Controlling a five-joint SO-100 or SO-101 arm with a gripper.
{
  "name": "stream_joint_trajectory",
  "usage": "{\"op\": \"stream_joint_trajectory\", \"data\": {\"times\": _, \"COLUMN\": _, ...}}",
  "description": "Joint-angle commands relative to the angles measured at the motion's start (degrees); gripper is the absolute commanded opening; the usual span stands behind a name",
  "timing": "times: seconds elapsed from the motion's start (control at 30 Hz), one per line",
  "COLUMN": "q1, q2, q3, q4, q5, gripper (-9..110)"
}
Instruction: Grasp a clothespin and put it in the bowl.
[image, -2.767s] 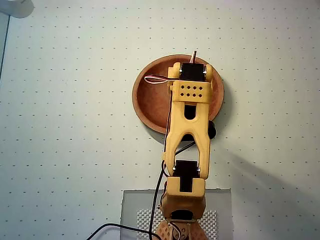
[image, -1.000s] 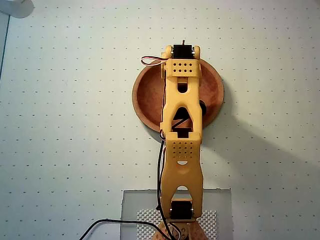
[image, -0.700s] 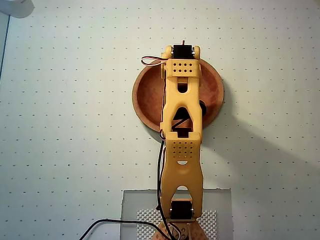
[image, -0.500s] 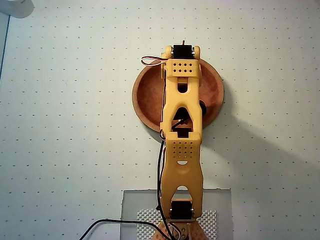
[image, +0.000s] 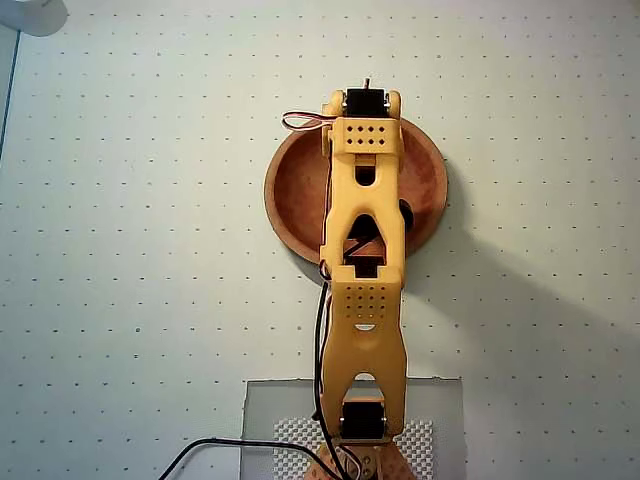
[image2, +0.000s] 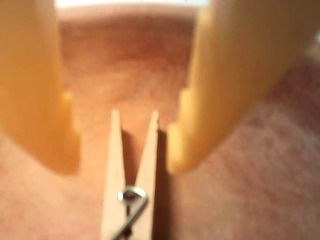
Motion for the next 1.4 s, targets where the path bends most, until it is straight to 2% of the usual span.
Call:
{"op": "stream_joint_trajectory", "data": {"times": 0.0, "q1": 0.53, "q2": 14.33, "q3": -1.85, "q4": 0.97, "q5": 0.26, "gripper": 11}}
{"op": "stream_joint_trajectory", "data": {"times": 0.3, "q1": 0.18, "q2": 32.96, "q3": 14.41, "q4": 0.44, "q5": 0.26, "gripper": 10}}
{"op": "stream_joint_trajectory", "data": {"times": 0.53, "q1": -0.18, "q2": 41.57, "q3": 21.8, "q4": 0.26, "q5": 0.97, "gripper": -5}}
{"op": "stream_joint_trajectory", "data": {"times": 0.8, "q1": -0.18, "q2": 54.58, "q3": 22.68, "q4": 0.09, "q5": 3.6, "gripper": -3}}
{"op": "stream_joint_trajectory", "data": {"times": 0.97, "q1": -1.32, "q2": 65.48, "q3": 22.68, "q4": 0.09, "q5": 17.31, "gripper": -3}}
{"op": "stream_joint_trajectory", "data": {"times": 1.13, "q1": -5.1, "q2": 78.66, "q3": 22.85, "q4": -0.35, "q5": 41.48, "gripper": -3}}
{"op": "stream_joint_trajectory", "data": {"times": 1.37, "q1": -5.01, "q2": 92.2, "q3": 25.66, "q4": -13.27, "q5": 66.36, "gripper": -3}}
